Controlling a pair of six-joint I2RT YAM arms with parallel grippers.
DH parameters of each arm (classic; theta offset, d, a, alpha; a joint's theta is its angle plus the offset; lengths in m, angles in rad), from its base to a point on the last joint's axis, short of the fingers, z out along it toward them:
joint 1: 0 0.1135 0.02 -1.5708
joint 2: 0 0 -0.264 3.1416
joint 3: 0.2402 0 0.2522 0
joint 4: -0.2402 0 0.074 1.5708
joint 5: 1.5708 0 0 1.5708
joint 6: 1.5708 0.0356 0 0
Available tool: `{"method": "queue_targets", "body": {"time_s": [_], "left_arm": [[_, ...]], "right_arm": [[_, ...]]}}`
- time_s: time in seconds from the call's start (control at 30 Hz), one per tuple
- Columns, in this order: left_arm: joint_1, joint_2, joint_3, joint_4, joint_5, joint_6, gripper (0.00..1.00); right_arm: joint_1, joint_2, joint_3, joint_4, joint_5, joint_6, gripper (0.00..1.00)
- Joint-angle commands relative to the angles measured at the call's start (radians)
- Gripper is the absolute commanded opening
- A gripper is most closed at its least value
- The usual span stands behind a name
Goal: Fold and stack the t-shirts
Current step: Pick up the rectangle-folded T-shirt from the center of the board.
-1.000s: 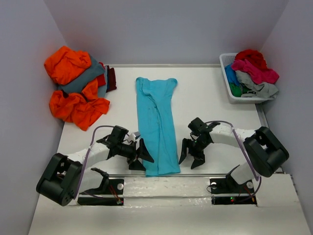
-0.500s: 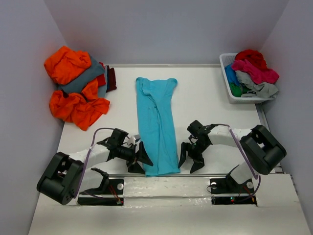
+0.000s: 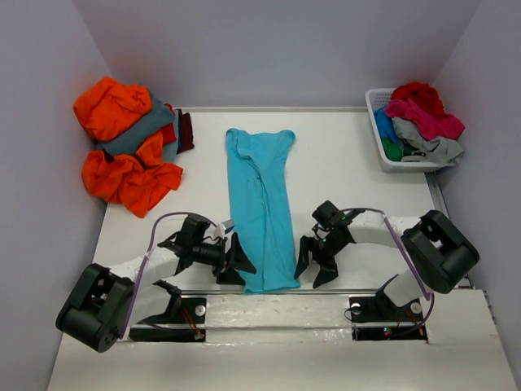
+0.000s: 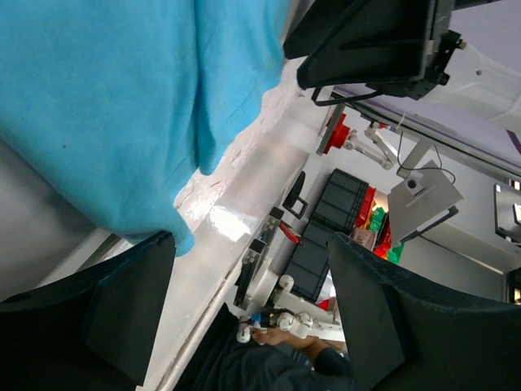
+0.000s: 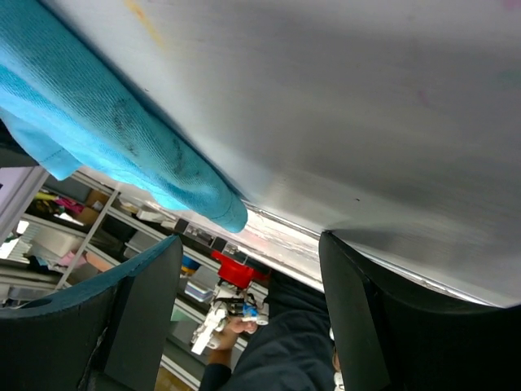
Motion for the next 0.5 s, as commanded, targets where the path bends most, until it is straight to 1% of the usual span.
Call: {"method": "queue_targets", "body": {"time_s": [0.0, 0.03, 0.07, 0.13, 0.17, 0.2, 0.23, 0.27, 0.3, 0.4, 0.43, 0.47], "left_arm": [[0.008, -0.046, -0.001, 0.118, 0.042, -0.076, 0.87], [0.008, -0.049, 0.005, 0.109, 0.03, -0.065, 0.87], [0.026, -0.054, 0.013, 0.036, 0.016, -0.045, 0.87], [0.037, -0.08, 0.028, -0.004, -0.005, -0.019, 0.87], [0.046, -0.088, 0.045, -0.108, -0.04, -0.001, 0.86], [0.046, -0.092, 0.106, -0.203, -0.142, 0.031, 0.85], [0.046, -0.086, 0.144, -0.357, -0.195, 0.123, 0.85], [0.046, -0.08, 0.189, -0.427, -0.256, 0.16, 0.85], [0.046, -0.065, 0.268, -0.548, -0.391, 0.186, 0.85], [0.046, -0.036, 0.35, -0.653, -0.531, 0.237, 0.85], [0.046, -0.011, 0.384, -0.702, -0.633, 0.242, 0.85], [0.046, 0.003, 0.39, -0.719, -0.672, 0.242, 0.85]], "right_arm": [[0.01, -0.001, -0.029, 0.07, 0.096, -0.016, 0.74], [0.01, -0.004, -0.035, 0.071, 0.096, -0.018, 0.74], [0.01, -0.005, -0.037, 0.071, 0.096, -0.018, 0.74], [0.01, -0.017, -0.041, 0.067, 0.099, -0.016, 0.74], [0.01, -0.021, -0.041, 0.064, 0.104, -0.016, 0.74], [0.01, -0.028, -0.04, 0.05, 0.115, -0.018, 0.74], [0.01, -0.03, -0.038, 0.047, 0.122, -0.019, 0.74], [0.01, -0.031, -0.037, 0.044, 0.122, -0.021, 0.74], [0.01, -0.031, -0.037, 0.039, 0.13, -0.022, 0.74], [0.01, -0.022, -0.031, 0.035, 0.141, -0.024, 0.74], [0.01, -0.01, -0.026, 0.022, 0.147, -0.028, 0.74], [0.01, -0.005, -0.021, 0.013, 0.154, -0.031, 0.74]]}}
